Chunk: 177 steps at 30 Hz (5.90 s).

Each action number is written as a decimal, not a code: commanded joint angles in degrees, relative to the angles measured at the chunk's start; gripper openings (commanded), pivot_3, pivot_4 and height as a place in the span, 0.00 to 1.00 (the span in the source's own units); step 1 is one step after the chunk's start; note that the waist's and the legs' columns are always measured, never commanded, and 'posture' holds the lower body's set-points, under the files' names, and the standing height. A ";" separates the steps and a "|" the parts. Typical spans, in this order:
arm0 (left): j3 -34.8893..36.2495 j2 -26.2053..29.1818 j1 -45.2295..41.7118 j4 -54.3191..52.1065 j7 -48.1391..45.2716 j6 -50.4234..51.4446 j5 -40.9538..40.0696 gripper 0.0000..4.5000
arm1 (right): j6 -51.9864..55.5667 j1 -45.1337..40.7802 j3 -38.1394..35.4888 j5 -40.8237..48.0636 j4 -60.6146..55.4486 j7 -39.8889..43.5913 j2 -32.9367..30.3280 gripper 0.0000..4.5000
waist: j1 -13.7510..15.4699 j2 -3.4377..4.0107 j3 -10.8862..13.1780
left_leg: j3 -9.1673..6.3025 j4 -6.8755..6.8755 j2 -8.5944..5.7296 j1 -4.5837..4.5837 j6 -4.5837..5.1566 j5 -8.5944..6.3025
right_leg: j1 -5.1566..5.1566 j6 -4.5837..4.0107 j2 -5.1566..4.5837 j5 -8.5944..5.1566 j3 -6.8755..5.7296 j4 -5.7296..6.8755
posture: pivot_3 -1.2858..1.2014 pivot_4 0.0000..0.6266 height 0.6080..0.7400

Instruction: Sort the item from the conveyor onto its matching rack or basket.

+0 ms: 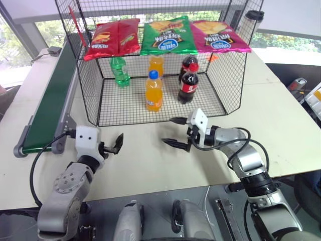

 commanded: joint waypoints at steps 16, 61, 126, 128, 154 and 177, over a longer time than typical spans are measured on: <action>-0.74 0.08 1.15 -1.86 0.35 -2.44 1.71 1.00 | -0.63 -0.31 -0.91 0.80 -1.76 0.44 -0.41 1.00 | 0.00 0.00 0.00 | 0.00 0.00 0.00 0.00 0.00 0.00 | 0.00 0.00 0.00 0.00 0.00 0.00 | 0.52 0.24 1.00; -1.01 0.56 2.45 -2.08 0.85 -2.06 3.75 1.00 | -0.65 0.15 -0.52 0.51 -1.80 0.23 -0.34 1.00 | 0.00 0.00 0.00 | 0.00 0.00 0.00 0.00 0.00 0.00 | 0.00 0.00 0.00 0.00 0.00 0.00 | 0.52 0.24 1.00; 28.10 7.56 -6.94 6.76 6.33 -0.62 -2.04 1.00 | 7.74 1.23 -1.84 13.10 -11.94 6.16 0.04 1.00 | -0.02 -0.01 -0.01 | 0.00 0.00 0.00 0.01 0.00 0.00 | 0.02 -0.01 -0.02 0.00 -0.02 -0.01 | 0.52 0.24 1.00; 27.73 7.39 -7.24 7.14 7.03 -0.91 -1.44 1.00 | 7.73 1.39 -1.85 12.96 -11.96 5.89 0.00 1.00 | -0.02 -0.01 -0.01 | 0.00 0.00 0.00 0.01 0.00 0.00 | 0.02 0.00 -0.02 0.00 -0.02 -0.01 | 0.52 0.24 1.00; 32.44 12.59 -6.75 -5.04 2.98 2.51 -12.42 0.58 | 6.54 0.49 -1.49 12.10 -10.29 4.91 -0.23 1.00 | 0.03 -0.03 -0.01 | -0.02 0.01 0.00 0.00 -0.01 0.00 | 0.04 -0.01 -0.04 0.00 -0.03 -0.03 | 0.52 0.24 1.00; -8.53 6.57 -23.07 13.19 7.81 -2.84 1.98 0.58 | 2.07 1.29 -1.70 9.56 -6.38 4.19 0.30 1.00 | 0.04 -0.01 0.01 | -0.01 -0.02 0.00 -0.03 -0.01 0.00 | 0.02 0.02 0.04 0.01 -0.02 -0.05 | 0.52 0.24 1.00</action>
